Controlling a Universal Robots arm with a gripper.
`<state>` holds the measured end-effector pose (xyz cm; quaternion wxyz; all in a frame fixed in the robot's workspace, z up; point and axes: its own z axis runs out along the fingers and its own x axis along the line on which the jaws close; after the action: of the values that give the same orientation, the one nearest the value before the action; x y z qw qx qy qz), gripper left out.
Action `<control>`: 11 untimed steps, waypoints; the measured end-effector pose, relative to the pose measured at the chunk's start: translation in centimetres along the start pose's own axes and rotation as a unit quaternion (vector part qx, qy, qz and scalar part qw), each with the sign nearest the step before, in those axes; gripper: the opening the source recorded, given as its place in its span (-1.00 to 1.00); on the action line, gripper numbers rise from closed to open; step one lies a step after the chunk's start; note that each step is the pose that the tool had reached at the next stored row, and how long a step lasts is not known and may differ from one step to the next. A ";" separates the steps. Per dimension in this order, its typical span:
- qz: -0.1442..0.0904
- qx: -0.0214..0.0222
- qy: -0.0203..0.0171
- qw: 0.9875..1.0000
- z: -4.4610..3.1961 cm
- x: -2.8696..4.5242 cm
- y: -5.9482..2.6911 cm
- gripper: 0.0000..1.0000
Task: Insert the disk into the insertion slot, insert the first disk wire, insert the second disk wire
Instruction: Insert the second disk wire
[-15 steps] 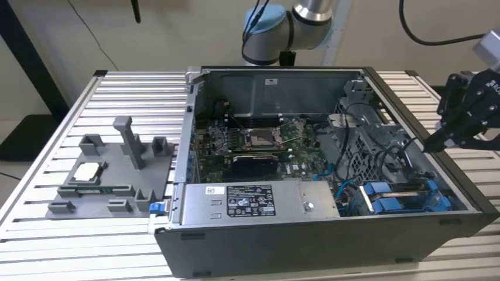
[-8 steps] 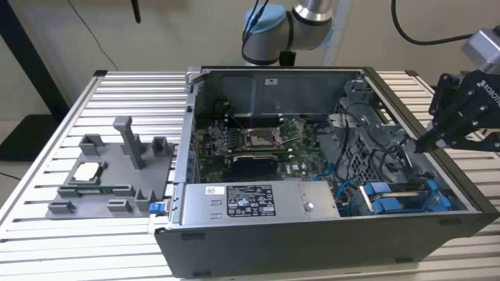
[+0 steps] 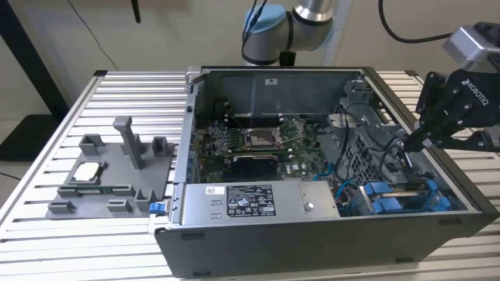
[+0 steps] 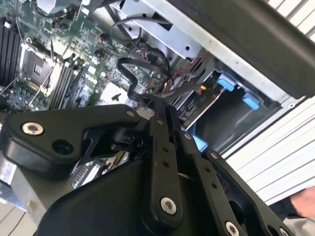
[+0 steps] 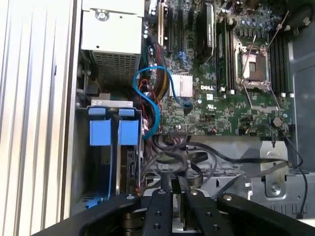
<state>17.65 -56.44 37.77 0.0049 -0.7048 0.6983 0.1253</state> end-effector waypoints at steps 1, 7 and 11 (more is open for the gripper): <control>0.000 0.000 0.000 1.000 0.05 0.05 0.34 -0.68; -0.001 0.005 0.000 1.000 0.25 0.68 1.94 -0.68; -0.002 0.011 0.000 1.000 0.36 1.41 2.77 -0.68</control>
<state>14.85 -57.83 37.63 0.0127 -0.7061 0.6982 0.1174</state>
